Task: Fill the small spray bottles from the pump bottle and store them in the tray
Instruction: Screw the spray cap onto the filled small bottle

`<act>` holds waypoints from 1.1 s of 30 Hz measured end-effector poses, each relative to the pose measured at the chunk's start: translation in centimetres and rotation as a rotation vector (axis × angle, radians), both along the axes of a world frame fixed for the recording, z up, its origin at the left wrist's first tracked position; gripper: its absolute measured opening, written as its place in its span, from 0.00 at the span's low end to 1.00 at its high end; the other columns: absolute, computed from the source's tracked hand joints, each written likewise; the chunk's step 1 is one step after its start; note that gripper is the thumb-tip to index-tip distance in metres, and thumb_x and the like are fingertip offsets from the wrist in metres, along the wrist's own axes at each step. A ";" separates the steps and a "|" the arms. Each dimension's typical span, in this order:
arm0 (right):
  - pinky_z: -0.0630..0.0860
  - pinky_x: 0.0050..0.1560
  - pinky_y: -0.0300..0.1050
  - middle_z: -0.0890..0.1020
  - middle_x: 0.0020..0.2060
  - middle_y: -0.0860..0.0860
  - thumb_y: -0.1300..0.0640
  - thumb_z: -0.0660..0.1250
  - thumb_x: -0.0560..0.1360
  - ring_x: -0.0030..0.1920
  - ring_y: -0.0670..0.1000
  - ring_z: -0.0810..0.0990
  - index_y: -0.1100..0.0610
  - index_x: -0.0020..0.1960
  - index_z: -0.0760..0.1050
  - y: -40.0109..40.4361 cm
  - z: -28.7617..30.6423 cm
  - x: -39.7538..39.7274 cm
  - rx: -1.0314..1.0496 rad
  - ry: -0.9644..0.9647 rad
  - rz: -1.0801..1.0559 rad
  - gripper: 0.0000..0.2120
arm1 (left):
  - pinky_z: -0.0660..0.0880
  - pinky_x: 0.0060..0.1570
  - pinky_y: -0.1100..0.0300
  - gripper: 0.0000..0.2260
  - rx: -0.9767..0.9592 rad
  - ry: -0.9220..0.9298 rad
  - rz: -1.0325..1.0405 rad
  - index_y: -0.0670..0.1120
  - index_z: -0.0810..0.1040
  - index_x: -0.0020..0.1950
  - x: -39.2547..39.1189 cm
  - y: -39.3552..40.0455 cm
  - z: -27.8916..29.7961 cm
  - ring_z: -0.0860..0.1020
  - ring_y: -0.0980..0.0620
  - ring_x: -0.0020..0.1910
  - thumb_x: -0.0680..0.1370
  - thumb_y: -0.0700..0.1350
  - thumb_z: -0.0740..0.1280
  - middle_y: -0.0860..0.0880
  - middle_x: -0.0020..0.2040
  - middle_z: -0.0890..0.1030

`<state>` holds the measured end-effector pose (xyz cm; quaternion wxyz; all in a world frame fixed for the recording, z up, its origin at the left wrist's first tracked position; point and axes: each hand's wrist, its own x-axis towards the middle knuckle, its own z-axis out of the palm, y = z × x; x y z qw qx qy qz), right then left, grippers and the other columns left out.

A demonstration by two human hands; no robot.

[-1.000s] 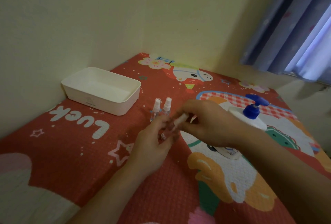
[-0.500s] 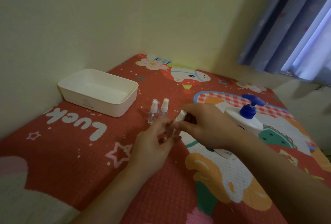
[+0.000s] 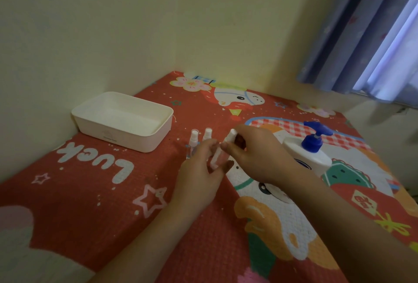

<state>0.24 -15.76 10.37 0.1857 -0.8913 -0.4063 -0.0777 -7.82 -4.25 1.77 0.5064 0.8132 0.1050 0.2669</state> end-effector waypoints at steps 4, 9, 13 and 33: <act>0.64 0.31 0.41 0.71 0.32 0.48 0.47 0.61 0.78 0.30 0.47 0.68 0.54 0.37 0.68 0.4 -1.0 1.6 0.000 -0.038 -0.066 0.15 | 0.80 0.49 0.55 0.10 0.056 -0.003 0.145 0.52 0.78 0.58 0.1 0.9 -0.9 0.81 0.58 0.50 0.79 0.52 0.68 0.56 0.52 0.84; 0.71 0.33 0.45 0.74 0.34 0.49 0.48 0.64 0.77 0.33 0.49 0.73 0.54 0.37 0.70 1.3 -2.8 3.5 -0.039 0.022 -0.103 0.13 | 0.75 0.36 0.62 0.08 0.074 0.018 0.217 0.49 0.79 0.46 0.3 2.1 -2.1 0.79 0.60 0.36 0.82 0.46 0.62 0.55 0.38 0.82; 0.74 0.35 0.46 0.76 0.36 0.50 0.48 0.64 0.76 0.36 0.50 0.75 0.55 0.40 0.73 2.4 -4.3 4.2 -0.044 0.020 -0.139 0.12 | 0.70 0.30 0.69 0.11 0.063 0.023 0.199 0.51 0.78 0.42 0.5 2.4 -2.5 0.78 0.60 0.35 0.83 0.48 0.61 0.56 0.32 0.79; 0.79 0.43 0.42 0.82 0.43 0.47 0.54 0.62 0.78 0.40 0.45 0.79 0.53 0.59 0.76 0.5 -5.1 1.9 0.169 0.055 -0.222 0.11 | 0.72 0.30 0.60 0.14 0.021 -0.036 0.122 0.53 0.77 0.39 -0.2 1.7 -2.0 0.78 0.55 0.30 0.81 0.53 0.59 0.52 0.29 0.79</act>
